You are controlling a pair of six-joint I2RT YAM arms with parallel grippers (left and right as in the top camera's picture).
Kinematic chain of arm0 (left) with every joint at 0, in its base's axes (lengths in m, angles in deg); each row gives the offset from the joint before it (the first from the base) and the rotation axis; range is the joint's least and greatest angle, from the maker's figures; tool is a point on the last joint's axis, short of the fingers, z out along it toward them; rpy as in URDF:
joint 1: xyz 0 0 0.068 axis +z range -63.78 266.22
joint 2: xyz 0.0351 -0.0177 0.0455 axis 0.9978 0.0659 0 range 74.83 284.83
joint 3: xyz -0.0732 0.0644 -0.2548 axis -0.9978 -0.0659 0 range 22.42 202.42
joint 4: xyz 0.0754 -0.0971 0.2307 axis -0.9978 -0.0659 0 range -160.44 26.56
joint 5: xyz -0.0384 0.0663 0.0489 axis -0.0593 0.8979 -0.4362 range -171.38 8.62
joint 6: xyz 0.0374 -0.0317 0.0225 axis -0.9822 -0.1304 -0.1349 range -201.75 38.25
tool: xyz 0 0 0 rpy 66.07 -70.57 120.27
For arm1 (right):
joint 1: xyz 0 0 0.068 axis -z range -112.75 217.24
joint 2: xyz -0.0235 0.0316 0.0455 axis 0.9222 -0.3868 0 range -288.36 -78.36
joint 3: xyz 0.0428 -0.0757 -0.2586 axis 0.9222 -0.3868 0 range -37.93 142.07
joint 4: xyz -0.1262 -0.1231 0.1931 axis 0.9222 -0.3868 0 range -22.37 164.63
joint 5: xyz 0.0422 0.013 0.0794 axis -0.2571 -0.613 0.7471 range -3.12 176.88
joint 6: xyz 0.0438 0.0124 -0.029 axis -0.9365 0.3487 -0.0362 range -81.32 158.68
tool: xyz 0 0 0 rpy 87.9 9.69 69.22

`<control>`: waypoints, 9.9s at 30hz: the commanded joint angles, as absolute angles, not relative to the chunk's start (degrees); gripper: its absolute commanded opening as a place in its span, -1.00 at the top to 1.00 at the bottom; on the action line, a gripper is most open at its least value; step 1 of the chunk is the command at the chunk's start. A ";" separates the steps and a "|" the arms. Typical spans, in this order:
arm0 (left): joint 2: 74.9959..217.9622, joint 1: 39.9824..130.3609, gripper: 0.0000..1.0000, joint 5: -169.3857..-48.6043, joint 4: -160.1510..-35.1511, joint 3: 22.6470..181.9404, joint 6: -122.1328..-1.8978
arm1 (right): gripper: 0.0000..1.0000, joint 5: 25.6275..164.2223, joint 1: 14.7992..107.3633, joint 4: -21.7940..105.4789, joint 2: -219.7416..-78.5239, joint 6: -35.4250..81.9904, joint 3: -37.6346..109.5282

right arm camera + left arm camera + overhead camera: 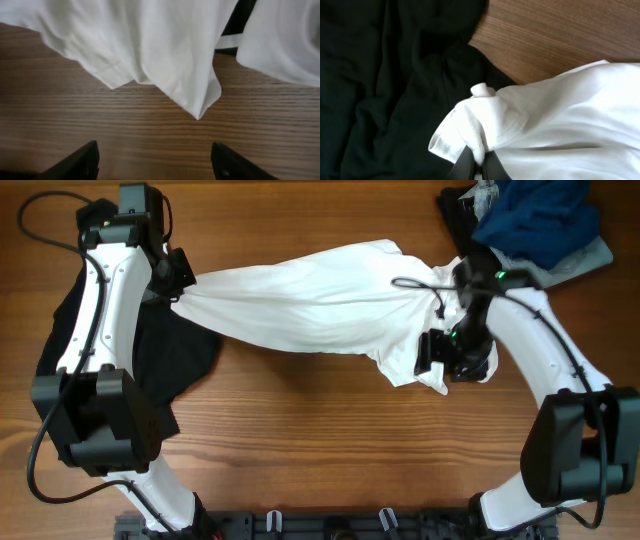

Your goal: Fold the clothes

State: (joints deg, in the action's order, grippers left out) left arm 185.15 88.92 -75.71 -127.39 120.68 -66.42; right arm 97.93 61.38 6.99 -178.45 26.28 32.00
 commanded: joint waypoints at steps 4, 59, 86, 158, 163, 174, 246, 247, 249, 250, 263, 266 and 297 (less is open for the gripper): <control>184.32 89.07 0.92 -75.40 -127.23 121.33 -66.35 | -0.40 88.27 61.31 20.30 -177.36 18.76 23.87; 140.15 89.14 0.92 -76.38 -123.61 140.57 -64.61 | 0.92 101.30 85.00 -2.69 -159.74 31.00 106.29; 178.60 89.14 0.92 -70.37 -85.31 144.19 -64.65 | 0.92 107.77 79.63 40.72 -189.03 28.05 110.80; 178.05 88.90 0.92 -76.89 -88.70 153.22 -65.24 | 0.92 116.49 75.89 55.25 -187.48 20.75 105.64; 174.45 88.90 0.92 -77.32 -96.44 156.08 -66.62 | 0.92 116.31 76.22 47.95 -184.95 25.25 107.78; 184.61 89.12 0.92 -78.15 -147.28 155.71 -66.53 | 0.91 117.36 67.74 9.79 -199.33 43.19 105.92; 180.32 93.86 0.92 -73.00 -146.34 155.49 -67.80 | 0.92 126.32 82.91 15.52 -200.29 46.30 104.98; 179.38 93.86 0.92 -73.02 -147.98 155.49 -67.56 | 0.92 128.36 83.15 12.43 -199.11 46.95 104.98; 177.44 93.86 0.92 -73.00 -151.71 155.49 -67.16 | 0.92 130.26 83.30 4.94 -196.35 48.48 104.98; 176.37 93.86 0.92 -72.97 -153.77 155.49 -66.90 | 0.91 130.26 83.30 1.35 -194.80 50.39 104.98; 165.61 93.01 0.92 -76.32 -159.95 139.12 -64.19 | 0.91 116.09 81.51 -17.51 -178.91 51.13 87.21; 161.75 92.99 0.92 -73.11 -159.93 130.36 -60.56 | 0.91 111.24 81.57 -17.51 -173.19 49.60 78.75; 148.15 93.25 0.92 -76.43 -145.86 94.32 -55.34 | 0.92 101.76 81.55 -0.16 -154.85 33.03 29.12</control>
